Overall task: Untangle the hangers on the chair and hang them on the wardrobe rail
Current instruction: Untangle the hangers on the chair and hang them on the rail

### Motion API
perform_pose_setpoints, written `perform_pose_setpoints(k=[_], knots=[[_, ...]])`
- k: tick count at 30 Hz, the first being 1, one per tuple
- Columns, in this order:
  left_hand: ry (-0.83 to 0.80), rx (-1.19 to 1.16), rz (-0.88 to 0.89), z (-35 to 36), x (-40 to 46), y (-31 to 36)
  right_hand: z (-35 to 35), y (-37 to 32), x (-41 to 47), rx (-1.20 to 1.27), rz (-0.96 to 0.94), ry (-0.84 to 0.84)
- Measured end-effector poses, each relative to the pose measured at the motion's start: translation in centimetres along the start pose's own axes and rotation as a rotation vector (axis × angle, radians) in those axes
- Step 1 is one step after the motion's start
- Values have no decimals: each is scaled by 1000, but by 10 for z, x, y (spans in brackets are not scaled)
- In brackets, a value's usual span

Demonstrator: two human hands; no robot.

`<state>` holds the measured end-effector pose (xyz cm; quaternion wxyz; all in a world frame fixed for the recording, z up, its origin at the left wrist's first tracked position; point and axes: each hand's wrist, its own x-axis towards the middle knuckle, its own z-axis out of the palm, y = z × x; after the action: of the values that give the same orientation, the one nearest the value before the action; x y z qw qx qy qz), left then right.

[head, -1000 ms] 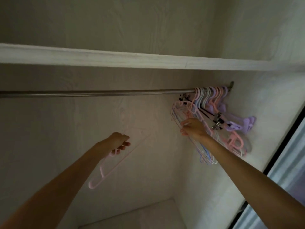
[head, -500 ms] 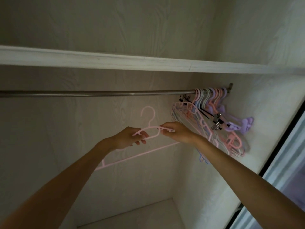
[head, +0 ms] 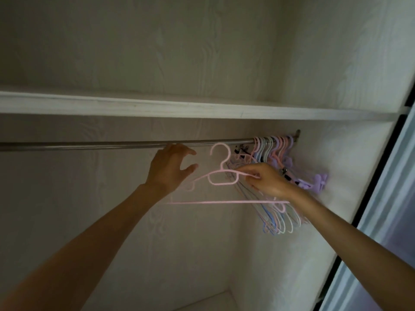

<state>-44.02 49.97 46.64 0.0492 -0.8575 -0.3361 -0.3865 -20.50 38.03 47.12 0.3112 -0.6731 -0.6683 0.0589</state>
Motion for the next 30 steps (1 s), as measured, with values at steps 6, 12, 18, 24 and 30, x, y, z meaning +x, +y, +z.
perform_pose_setpoints(k=[6, 12, 18, 24, 30], knots=[[-133, 326, -70, 15, 26, -2, -29, 10, 8, -56, 197, 77], [-98, 393, -82, 20, 33, 1, -20, -8, 28, -190, 279, 118], [-130, 406, -59, 14, 42, 2, 30, -5, 47, -273, 334, 143], [-149, 448, -65, 16, 44, 8, 41, -4, 45, -346, 296, 144], [-128, 384, -123, 21, 45, 8, 15, -12, 76, -424, 13, 298]])
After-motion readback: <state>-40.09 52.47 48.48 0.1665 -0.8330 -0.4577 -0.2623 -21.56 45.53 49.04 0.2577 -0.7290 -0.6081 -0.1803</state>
